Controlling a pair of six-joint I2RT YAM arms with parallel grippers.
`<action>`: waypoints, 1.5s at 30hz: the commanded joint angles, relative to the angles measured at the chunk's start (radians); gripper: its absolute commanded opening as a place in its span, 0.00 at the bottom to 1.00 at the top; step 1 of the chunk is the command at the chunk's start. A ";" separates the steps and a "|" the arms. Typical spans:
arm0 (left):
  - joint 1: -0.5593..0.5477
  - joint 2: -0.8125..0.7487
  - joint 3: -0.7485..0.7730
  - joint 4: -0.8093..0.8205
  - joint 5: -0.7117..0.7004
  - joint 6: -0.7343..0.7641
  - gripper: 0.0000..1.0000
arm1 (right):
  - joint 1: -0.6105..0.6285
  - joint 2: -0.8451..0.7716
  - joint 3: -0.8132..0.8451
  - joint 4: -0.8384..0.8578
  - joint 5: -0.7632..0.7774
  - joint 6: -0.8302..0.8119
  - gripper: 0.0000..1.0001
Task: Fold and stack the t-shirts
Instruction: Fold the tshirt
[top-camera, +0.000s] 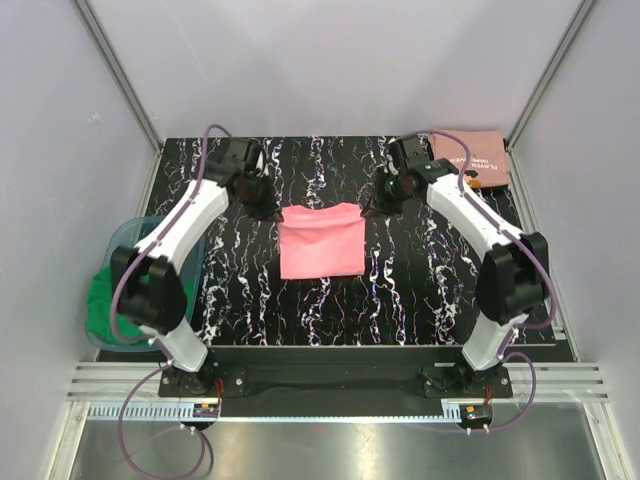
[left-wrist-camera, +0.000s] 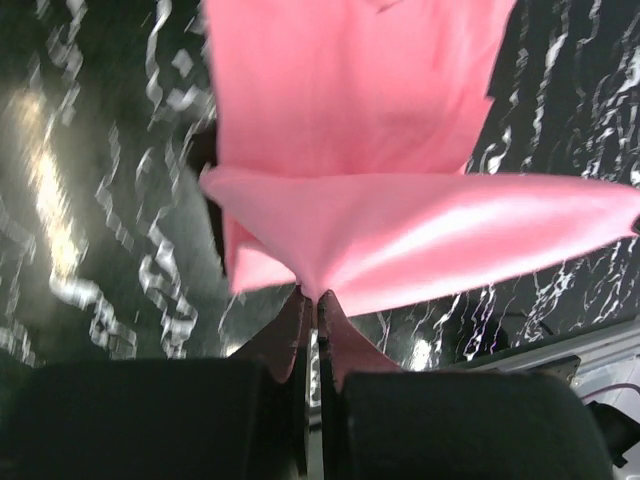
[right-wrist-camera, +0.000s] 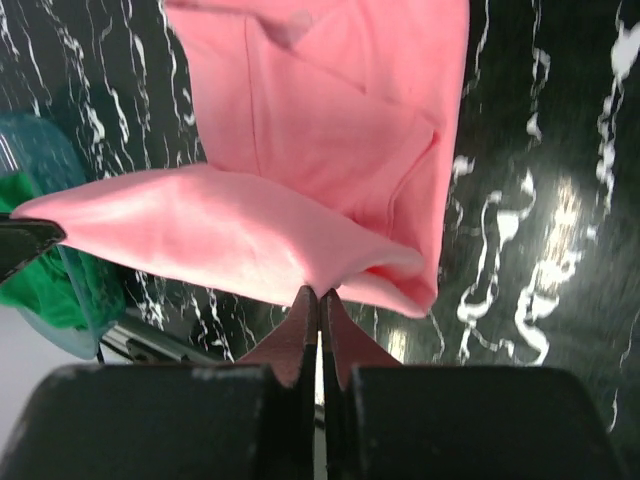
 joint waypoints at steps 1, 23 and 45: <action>0.024 0.111 0.120 0.031 0.121 0.088 0.00 | -0.036 0.098 0.122 -0.012 -0.044 -0.064 0.00; 0.261 0.579 0.466 0.323 0.244 -0.008 0.39 | -0.218 0.891 1.033 -0.065 -0.206 -0.156 0.62; 0.164 0.554 0.395 0.258 0.107 0.125 0.57 | -0.191 0.723 0.730 0.056 -0.279 -0.179 0.65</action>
